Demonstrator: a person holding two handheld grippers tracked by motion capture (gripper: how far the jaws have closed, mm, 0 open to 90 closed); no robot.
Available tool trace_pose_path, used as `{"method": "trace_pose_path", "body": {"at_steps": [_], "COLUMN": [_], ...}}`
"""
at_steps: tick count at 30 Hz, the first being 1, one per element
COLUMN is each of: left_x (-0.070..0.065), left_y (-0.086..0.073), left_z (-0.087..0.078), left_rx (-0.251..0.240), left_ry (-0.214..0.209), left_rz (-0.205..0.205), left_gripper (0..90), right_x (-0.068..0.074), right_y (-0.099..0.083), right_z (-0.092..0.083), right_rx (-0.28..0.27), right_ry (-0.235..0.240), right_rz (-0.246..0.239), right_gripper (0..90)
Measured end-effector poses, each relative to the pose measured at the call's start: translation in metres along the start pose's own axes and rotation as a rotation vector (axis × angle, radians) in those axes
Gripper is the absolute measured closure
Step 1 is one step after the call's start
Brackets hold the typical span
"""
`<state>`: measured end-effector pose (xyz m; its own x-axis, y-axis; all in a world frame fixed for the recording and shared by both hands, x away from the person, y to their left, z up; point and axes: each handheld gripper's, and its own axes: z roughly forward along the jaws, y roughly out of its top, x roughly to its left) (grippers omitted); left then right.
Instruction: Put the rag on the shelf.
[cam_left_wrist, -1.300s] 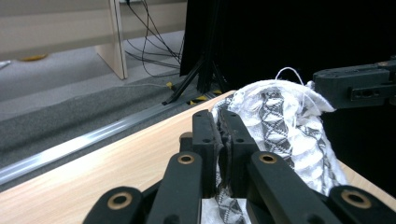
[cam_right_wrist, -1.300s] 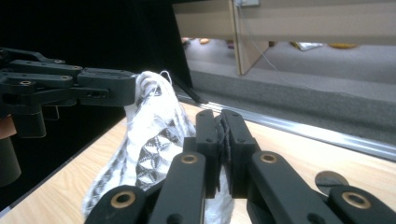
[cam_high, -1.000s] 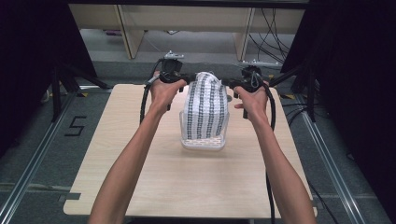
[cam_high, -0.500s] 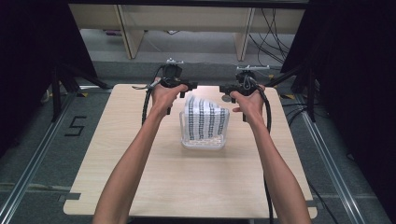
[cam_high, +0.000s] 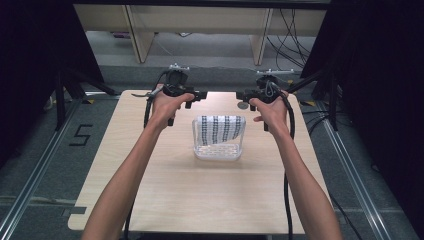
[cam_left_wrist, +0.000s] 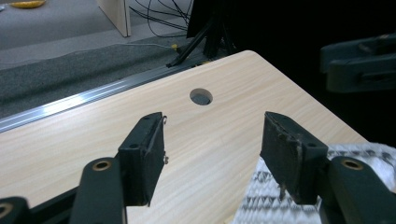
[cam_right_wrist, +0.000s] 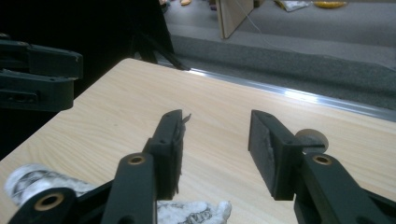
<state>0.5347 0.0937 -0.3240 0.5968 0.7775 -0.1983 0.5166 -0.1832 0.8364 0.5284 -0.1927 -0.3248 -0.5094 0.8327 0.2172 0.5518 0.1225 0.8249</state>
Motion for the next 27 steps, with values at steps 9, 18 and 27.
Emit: {"method": "trace_pose_path", "body": {"at_steps": [9,18,27], "left_x": [0.002,-0.002,-0.013], "left_y": [-0.015,-0.029,-0.043], "left_z": [-0.024,-0.046,-0.064], "left_rx": [0.008,0.021,0.042], "left_ry": [-0.042,-0.052,-0.061], "left_rz": [-0.017,0.007,0.054], "left_gripper": [32.0,26.7,20.0], "right_x": [0.011,0.019,0.026], "right_y": [0.000,-0.008,-0.017], "right_z": [-0.029,-0.041,-0.049], "right_rx": [-0.013,-0.009,-0.012], "right_ry": [0.027,0.046,0.050], "right_rz": [-0.058,-0.083,-0.080], "right_gripper": [45.2,38.0,32.0]}}
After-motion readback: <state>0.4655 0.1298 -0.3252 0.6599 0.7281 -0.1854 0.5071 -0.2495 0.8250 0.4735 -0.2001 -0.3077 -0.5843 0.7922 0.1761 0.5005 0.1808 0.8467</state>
